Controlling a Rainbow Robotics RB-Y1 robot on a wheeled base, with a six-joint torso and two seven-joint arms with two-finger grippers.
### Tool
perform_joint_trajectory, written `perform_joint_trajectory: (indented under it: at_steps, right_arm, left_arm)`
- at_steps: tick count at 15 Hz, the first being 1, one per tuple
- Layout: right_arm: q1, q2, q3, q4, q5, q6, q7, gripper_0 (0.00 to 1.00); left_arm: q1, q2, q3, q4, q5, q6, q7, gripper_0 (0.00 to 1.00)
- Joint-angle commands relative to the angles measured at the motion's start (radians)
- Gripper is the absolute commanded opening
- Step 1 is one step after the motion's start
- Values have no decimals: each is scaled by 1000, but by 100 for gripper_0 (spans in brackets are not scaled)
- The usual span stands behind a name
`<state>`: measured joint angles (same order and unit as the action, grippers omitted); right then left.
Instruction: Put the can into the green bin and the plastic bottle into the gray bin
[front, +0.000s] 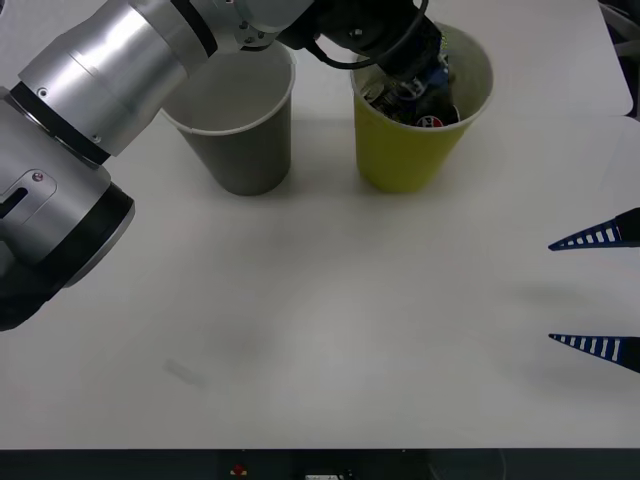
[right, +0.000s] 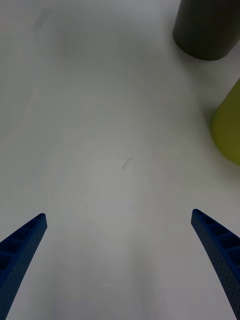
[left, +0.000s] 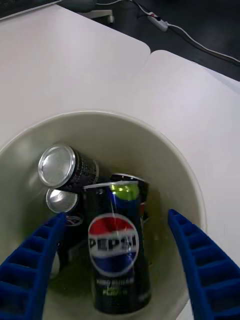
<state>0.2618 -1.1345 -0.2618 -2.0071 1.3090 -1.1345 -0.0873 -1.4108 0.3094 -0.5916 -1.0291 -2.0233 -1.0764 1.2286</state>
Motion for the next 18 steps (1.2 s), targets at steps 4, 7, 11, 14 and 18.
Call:
perform_joint_trajectory:
  at_steps: [4,7,11,14,18]
  right_arm:
    - [0,0,0,0,0,0,0,100]
    - [0,0,0,0,0,0,0,100]
    - [0,0,0,0,0,0,0,100]
    - [0,0,0,0,0,0,0,100]
    - [0,0,0,0,0,0,0,100]
  left_arm:
    - [32,74,6,-104,35,0,-5,100]
    - [156,168,58,-301,43,0,-8,100]
    - [283,293,153,-543,66,-94,-9,100]
    - [409,372,250,-678,113,-134,-77,100]
    - [570,491,348,-822,219,-134,-126,100]
